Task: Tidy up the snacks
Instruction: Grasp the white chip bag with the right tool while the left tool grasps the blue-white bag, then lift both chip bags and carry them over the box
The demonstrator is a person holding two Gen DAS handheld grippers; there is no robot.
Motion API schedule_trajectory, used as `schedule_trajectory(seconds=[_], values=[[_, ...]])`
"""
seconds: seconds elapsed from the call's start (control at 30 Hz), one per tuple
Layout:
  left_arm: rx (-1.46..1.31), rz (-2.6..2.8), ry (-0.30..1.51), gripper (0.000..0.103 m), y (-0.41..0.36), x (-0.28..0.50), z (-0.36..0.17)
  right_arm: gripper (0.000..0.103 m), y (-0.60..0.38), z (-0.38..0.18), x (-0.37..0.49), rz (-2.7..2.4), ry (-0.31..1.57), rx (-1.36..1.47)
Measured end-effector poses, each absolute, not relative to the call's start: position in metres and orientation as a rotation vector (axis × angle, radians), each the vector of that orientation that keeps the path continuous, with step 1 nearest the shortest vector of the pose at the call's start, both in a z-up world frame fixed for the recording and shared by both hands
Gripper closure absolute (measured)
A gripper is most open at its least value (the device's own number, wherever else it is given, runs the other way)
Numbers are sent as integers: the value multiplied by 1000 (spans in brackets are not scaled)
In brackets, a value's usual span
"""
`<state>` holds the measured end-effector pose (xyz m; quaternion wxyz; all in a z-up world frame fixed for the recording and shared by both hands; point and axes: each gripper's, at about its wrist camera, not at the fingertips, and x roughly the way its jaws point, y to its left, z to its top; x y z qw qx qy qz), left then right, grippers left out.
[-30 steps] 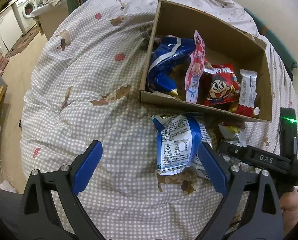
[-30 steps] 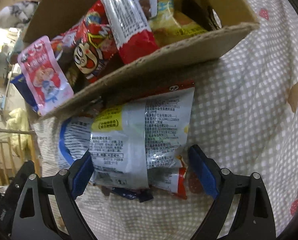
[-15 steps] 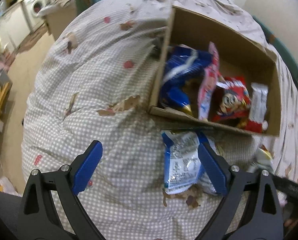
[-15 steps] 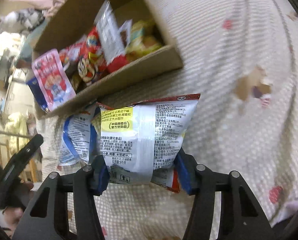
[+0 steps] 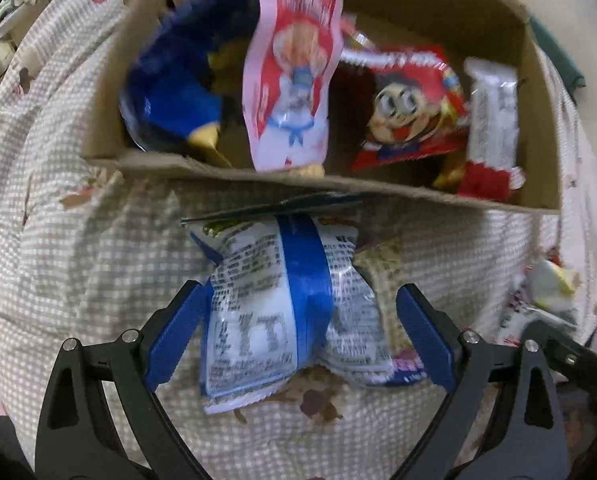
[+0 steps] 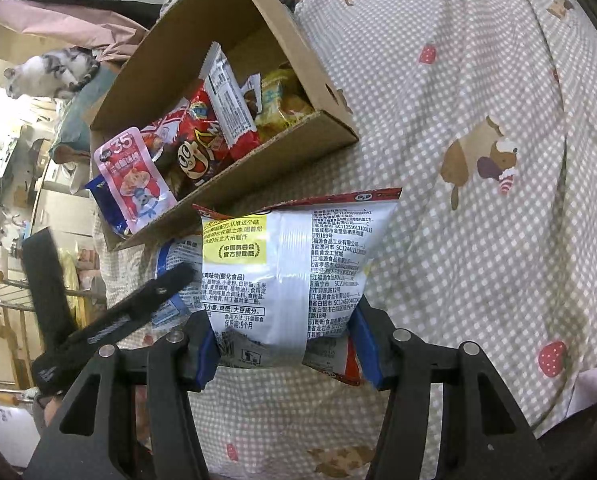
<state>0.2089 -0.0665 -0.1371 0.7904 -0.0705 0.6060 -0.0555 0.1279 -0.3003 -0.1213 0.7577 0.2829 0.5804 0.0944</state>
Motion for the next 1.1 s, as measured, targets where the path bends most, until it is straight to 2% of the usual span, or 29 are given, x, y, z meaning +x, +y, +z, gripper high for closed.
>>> schedule_trajectory(seconds=[0.1,0.13,0.2,0.27,0.37,1.1], values=[[-154,-120,1301,9,-65,212,-144,45,-297,-125,131,198,1277,611],[-184,-129,1299,16,-62,213,-145,45,-293,-127,133,197,1279,613],[-223,-126,1300,23,-56,216,-147,45,-292,-128,135,199,1281,614],[-238,-124,1312,44,-51,216,-147,45,-290,-127,137,202,1278,612],[-201,-122,1297,51,-51,209,-139,45,-286,-126,140,209,1274,604],[-160,46,1267,54,9,143,-108,45,-256,-130,140,233,1293,502]])
